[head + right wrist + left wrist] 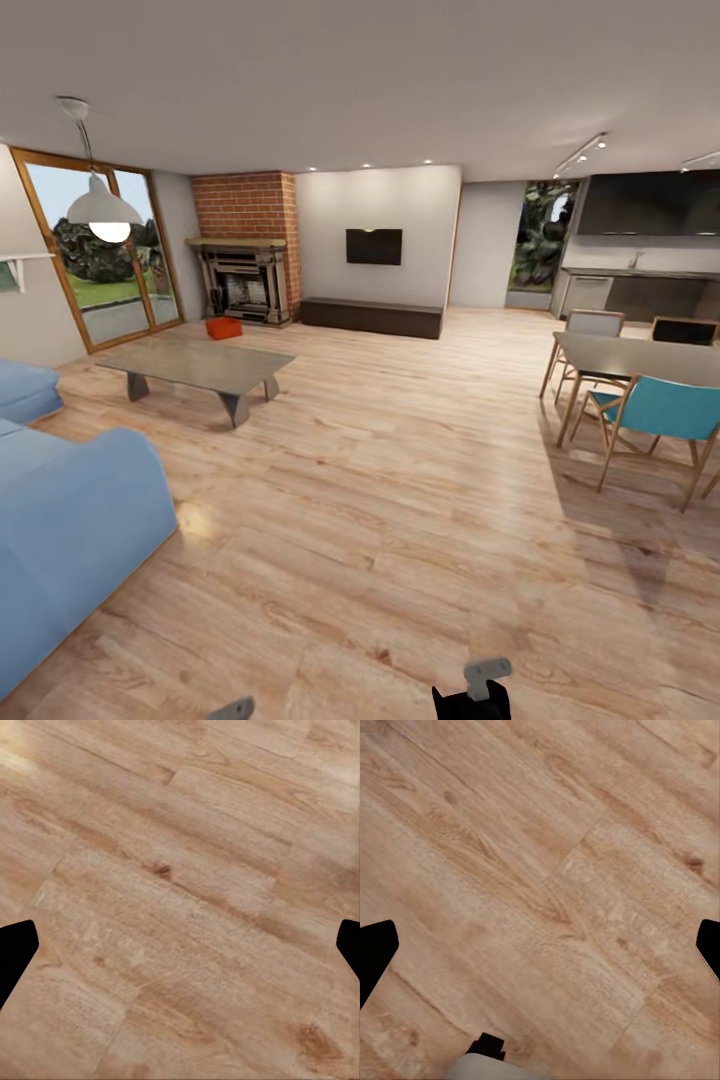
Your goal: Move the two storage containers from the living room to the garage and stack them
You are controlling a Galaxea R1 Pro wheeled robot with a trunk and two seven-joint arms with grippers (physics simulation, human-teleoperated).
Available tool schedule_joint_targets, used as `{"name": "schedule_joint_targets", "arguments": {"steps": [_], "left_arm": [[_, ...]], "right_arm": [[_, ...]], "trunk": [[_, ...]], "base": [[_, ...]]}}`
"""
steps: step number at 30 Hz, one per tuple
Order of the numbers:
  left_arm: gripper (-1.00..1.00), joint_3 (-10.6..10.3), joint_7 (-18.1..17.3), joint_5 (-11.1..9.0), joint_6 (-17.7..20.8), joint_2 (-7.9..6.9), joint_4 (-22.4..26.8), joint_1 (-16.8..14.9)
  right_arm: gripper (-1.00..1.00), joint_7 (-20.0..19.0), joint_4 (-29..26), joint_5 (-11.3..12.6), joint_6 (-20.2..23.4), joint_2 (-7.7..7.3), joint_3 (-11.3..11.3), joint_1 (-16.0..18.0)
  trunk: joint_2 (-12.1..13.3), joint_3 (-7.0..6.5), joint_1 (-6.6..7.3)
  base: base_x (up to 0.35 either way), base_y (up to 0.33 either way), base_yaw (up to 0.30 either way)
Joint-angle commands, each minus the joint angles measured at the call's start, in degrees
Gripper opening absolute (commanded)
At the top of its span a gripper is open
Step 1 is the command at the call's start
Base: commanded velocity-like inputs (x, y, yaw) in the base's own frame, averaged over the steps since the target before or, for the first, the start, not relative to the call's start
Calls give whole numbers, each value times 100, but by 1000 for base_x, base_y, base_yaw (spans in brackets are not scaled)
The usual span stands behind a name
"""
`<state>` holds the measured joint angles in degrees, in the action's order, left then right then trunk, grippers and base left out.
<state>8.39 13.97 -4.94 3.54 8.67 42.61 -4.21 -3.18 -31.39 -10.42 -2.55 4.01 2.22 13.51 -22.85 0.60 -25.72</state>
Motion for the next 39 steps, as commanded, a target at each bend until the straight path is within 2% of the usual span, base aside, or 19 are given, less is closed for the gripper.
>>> {"name": "schedule_joint_targets", "arguments": {"steps": [1, 20, 39], "left_arm": [[100, 7, 10, -51, 24, 3, 11, -1], [100, 8, 14, -51, 24, 3, 11, -1], [100, 5, 19, -51, 24, 0, 11, -1]], "right_arm": [[100, -21, 2, -48, -17, 3, 24, 2], [100, -7, 3, -48, -17, 3, 24, 2], [100, -7, 10, -48, -17, 3, 24, 2]], "trunk": [[-7, 6, -6], [-7, 6, -6], [-7, 6, -6]], "base": [[324, 0, 0], [324, -1, 0], [324, -100, 0]]}}
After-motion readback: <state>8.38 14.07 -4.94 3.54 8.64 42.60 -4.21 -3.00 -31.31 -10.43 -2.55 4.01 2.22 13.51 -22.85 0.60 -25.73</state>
